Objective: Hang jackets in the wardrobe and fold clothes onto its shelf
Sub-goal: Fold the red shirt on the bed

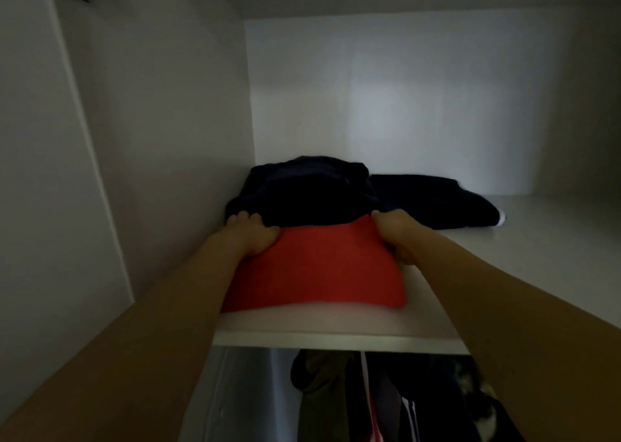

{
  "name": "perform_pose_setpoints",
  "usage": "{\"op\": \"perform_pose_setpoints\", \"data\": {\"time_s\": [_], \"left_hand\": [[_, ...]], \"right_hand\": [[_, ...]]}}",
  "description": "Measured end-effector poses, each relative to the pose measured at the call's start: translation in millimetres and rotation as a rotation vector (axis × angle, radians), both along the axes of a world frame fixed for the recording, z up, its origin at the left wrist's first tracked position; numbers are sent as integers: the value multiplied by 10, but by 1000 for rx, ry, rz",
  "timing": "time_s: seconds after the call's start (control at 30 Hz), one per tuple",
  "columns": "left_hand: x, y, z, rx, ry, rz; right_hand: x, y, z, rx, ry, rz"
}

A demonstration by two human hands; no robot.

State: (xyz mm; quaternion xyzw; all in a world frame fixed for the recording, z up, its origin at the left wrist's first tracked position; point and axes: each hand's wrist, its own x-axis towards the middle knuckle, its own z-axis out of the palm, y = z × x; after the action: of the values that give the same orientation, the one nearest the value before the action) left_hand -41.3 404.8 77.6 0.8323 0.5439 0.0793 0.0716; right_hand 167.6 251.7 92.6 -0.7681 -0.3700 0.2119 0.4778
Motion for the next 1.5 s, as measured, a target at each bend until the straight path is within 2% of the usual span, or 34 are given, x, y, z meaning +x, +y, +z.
{"op": "perform_pose_setpoints", "data": {"time_s": [0.07,0.17,0.33,0.47,0.67,0.8,0.97,1.23,1.5], "left_hand": [[41,-232,104,6,-22,-7],[213,-726,253,178,-67,-129],[492,-1676,313,345,-90,-381],[646,-2361,403,441,-59,-506],[958,-3642,510,505,-124,-728],[1056,-4560,237,558,-207,-921],[1201,-5431,-149,535,-216,-1114],[1536,-6763,-266,416,-269,-1407],[1003,-8752,-367,300,-337,-1724]], "right_hand": [[28,-269,41,23,0,-13],[89,-779,41,-10,-187,-55],[124,-1865,87,-66,-406,-120],[139,-2757,183,-25,-449,-249],[-8,-4221,110,-45,-523,-403],[-210,-5194,-136,-177,-526,-510],[-496,-6234,-379,-345,-532,-644],[-1051,-7613,-516,-525,-503,-905],[-2273,-9369,-704,-639,-413,-1186]]}}
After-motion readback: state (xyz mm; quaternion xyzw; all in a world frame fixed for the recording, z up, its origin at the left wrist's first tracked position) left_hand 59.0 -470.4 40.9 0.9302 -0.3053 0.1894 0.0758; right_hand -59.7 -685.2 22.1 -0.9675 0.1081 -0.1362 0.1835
